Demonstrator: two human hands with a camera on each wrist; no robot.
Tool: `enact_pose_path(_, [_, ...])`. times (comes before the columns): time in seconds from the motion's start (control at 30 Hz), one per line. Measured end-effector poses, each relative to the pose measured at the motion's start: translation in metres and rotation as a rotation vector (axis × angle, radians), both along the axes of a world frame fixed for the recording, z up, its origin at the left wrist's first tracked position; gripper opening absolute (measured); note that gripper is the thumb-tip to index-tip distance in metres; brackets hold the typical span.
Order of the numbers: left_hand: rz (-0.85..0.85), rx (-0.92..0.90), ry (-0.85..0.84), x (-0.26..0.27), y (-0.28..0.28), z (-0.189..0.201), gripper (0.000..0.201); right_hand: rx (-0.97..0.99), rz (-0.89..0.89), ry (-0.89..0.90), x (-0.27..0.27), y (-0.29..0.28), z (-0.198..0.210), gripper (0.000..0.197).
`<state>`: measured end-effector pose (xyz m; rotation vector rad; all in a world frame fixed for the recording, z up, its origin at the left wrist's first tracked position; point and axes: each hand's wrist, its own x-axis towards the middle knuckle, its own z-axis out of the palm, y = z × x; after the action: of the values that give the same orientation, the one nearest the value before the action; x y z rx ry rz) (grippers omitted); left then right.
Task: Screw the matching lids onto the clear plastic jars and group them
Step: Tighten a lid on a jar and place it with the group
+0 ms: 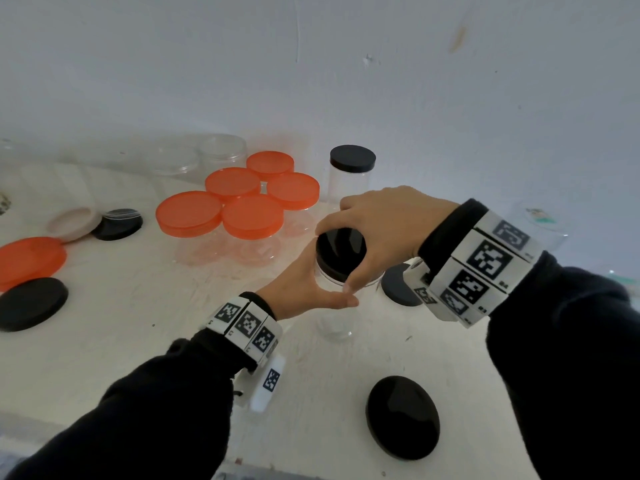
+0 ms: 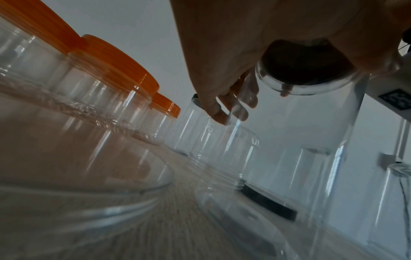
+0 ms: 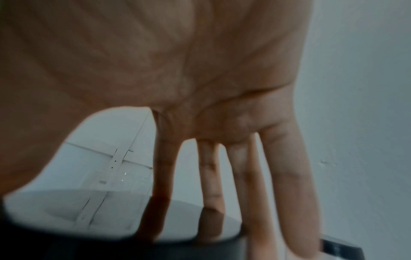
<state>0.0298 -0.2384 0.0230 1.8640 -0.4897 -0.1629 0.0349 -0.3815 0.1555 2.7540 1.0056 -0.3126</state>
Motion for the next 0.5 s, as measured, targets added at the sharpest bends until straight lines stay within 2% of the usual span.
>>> enact_pose_path(0.13, [0.002,-0.005,-0.010,-0.0013,-0.0012,-0.0003,0.087,0.078,0.014,0.127,0.0022,-0.0047,0.0007,0.077])
enact_pose_path(0.23, [-0.007,-0.004,-0.008,-0.0009,-0.0008,-0.0016,0.095,0.136,0.052,0.215,0.0039,-0.0076,0.0025,0.079])
enact_pose_path(0.4, [-0.013,0.015,0.001,0.0002,-0.0013,-0.0004,0.086,0.126,0.084,0.261,0.0056,-0.0074,-0.0002,0.079])
enact_pose_path(0.5, [-0.002,0.018,0.001,0.0002,-0.0010,-0.0016,0.093,0.128,0.086,0.260,0.0071,-0.0067,-0.0007,0.079])
